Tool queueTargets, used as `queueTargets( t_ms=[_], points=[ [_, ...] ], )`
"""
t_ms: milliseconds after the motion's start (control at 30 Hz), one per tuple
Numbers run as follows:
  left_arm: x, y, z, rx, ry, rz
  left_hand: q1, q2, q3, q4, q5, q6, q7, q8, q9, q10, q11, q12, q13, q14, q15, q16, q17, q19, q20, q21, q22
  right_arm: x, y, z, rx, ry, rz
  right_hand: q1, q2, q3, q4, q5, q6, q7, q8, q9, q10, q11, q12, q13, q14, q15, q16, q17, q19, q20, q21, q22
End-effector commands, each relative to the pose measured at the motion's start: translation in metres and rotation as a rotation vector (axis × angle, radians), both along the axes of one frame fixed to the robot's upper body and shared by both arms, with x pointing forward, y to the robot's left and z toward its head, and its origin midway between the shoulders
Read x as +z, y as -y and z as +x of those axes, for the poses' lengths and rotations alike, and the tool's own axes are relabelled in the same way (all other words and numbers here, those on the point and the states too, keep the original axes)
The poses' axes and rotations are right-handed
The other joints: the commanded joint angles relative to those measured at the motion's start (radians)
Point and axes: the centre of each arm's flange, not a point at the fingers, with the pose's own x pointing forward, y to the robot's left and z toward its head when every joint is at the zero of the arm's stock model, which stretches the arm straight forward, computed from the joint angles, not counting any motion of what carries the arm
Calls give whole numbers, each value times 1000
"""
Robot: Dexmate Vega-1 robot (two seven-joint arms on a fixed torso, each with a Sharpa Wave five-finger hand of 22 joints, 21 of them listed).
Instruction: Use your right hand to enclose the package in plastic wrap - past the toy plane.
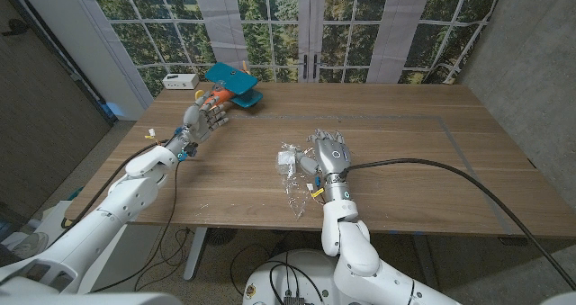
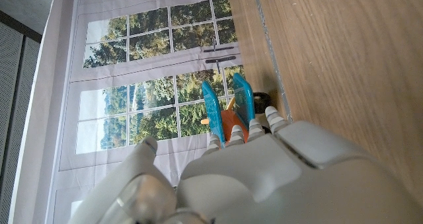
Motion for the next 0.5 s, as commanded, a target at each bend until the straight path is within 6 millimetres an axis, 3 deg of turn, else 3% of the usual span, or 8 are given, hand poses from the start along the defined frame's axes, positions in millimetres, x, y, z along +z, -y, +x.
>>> queueTargets(
  t_ms=[33,233,500],
  points=[
    [6,4,8,-22,3,12,6,-4,1,-3,1,-87,-4,2,2,-33,-4,-1,2,8,5,2,3,4,1,0,4,-16,15,-23,21,-1,-19,27,0,15,-22,6,52,1,32,12,29,-8,9,-1,23,-55,-1,-4,22,-3,10,4],
    [6,5,8,-23,4,13,6,-4,1,-3,1,-89,-4,2,2,-32,-6,-1,2,8,5,2,3,4,1,0,4,-23,21,-32,20,-11,-37,55,-4,35,-44,13,140,5,93,35,70,-20,19,3,55,-71,5,-8,50,-17,17,5],
    [6,8,8,-30,3,19,7,-3,1,-4,1,-90,-3,2,2,-30,-5,0,2,8,4,1,3,4,1,0,4,-32,28,-43,53,-74,-84,44,-26,27,-44,14,92,3,94,51,51,-17,8,6,32,-66,-7,-6,45,-18,12,5]
  ],
)
